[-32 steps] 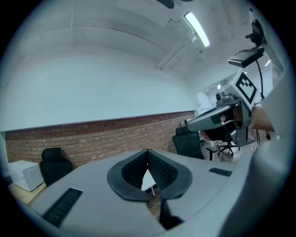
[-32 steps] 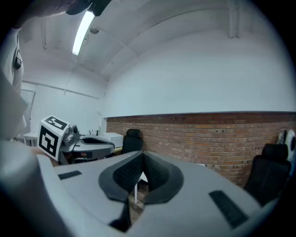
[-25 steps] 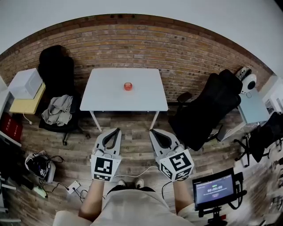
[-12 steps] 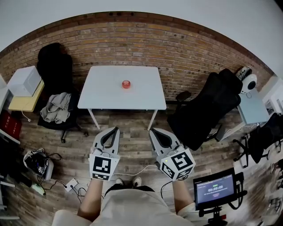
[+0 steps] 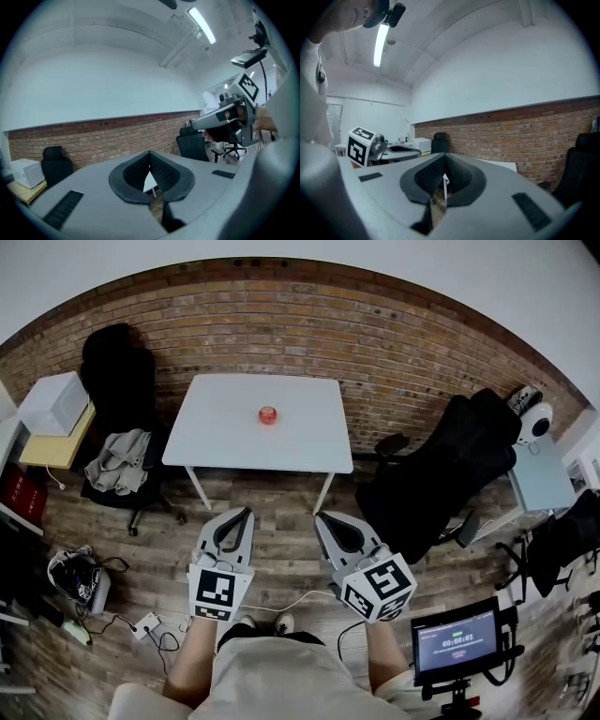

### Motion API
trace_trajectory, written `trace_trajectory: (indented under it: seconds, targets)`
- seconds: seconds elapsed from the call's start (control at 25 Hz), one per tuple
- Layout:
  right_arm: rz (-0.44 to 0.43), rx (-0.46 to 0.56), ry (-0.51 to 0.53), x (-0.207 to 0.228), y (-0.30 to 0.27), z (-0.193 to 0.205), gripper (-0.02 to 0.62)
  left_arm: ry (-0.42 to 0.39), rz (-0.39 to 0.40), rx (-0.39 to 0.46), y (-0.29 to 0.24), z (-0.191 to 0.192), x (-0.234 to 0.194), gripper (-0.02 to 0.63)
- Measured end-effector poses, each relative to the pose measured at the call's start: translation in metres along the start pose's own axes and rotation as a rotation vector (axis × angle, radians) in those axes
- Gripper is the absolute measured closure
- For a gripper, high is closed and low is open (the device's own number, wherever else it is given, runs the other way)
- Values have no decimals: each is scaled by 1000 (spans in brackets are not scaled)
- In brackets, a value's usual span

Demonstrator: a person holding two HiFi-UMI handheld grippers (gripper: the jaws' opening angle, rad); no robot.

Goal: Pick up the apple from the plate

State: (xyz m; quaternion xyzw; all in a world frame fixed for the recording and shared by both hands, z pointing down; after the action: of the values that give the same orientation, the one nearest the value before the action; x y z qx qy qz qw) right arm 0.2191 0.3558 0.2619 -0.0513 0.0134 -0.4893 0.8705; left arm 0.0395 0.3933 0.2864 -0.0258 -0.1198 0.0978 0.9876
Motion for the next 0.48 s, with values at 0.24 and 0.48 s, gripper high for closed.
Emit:
trace_trajectory:
  seconds: [0.24, 0.48]
  targets:
    - [-34, 1, -17, 20, -8, 0, 595, 4, -11, -10, -17, 0, 3, 601]
    - [-13, -5, -47, 40, -17, 4, 595, -4, 2, -13, -39, -1, 1, 601]
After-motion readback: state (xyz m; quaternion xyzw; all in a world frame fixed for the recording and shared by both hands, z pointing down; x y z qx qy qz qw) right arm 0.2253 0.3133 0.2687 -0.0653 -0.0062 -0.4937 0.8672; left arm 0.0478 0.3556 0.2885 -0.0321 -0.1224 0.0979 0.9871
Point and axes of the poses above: the fingertips, and each gripper's own axes: y backward along the fingers, x to its right, z out of its underside, the point moved 6 cm from there along y, backward along the fingers, and after that the axes turned 3 degrees about -z, right-handed, at the moved point
